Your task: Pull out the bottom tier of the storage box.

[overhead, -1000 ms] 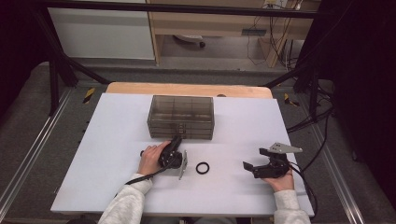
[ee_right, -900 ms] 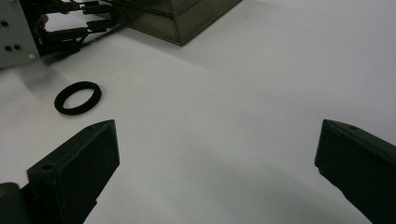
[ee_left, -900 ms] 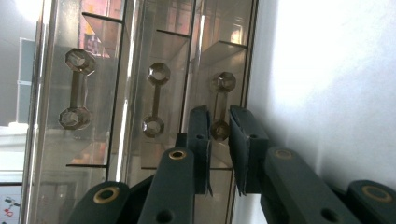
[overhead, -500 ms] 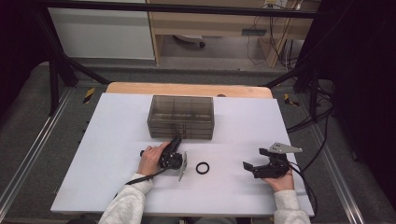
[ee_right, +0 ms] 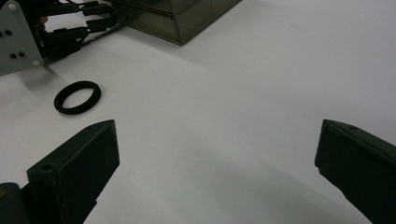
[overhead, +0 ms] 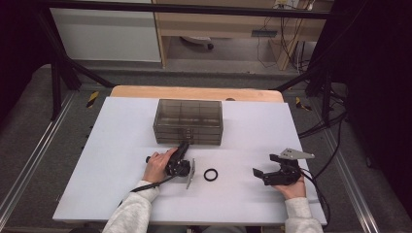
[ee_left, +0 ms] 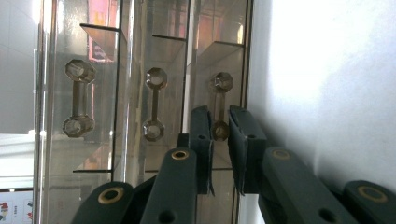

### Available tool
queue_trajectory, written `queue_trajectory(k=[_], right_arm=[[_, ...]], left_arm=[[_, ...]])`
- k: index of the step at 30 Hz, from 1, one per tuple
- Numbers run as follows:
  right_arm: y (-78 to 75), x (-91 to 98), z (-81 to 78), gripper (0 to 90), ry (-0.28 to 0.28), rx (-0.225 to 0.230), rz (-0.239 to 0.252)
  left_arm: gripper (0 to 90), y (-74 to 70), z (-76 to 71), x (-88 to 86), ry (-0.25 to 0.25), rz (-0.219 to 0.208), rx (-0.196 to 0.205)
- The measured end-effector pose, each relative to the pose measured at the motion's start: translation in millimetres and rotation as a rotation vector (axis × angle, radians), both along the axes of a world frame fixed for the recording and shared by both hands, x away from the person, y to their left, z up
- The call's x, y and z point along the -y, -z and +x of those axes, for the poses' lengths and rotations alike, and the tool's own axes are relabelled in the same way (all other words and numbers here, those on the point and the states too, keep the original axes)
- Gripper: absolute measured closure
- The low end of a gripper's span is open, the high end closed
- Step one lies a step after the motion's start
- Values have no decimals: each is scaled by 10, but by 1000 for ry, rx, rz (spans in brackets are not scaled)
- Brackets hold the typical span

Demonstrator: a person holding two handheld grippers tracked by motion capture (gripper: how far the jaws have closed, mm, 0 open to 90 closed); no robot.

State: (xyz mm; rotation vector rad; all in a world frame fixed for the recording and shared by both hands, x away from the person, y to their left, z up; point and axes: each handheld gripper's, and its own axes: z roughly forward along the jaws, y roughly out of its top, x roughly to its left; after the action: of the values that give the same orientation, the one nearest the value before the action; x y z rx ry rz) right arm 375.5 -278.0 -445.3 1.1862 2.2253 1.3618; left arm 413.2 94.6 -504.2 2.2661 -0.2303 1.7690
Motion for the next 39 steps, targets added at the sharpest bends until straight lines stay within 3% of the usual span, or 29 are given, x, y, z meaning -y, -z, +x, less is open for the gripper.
queue_trajectory(k=[16,39], right_arm=[[-3,0,-2,4,-1,-1,0],[0,-2,-1,4,0,-1,0]], left_arm=[[799,13,-28,12,2,18,30],[797,7,-131,-10,5,16,15]])
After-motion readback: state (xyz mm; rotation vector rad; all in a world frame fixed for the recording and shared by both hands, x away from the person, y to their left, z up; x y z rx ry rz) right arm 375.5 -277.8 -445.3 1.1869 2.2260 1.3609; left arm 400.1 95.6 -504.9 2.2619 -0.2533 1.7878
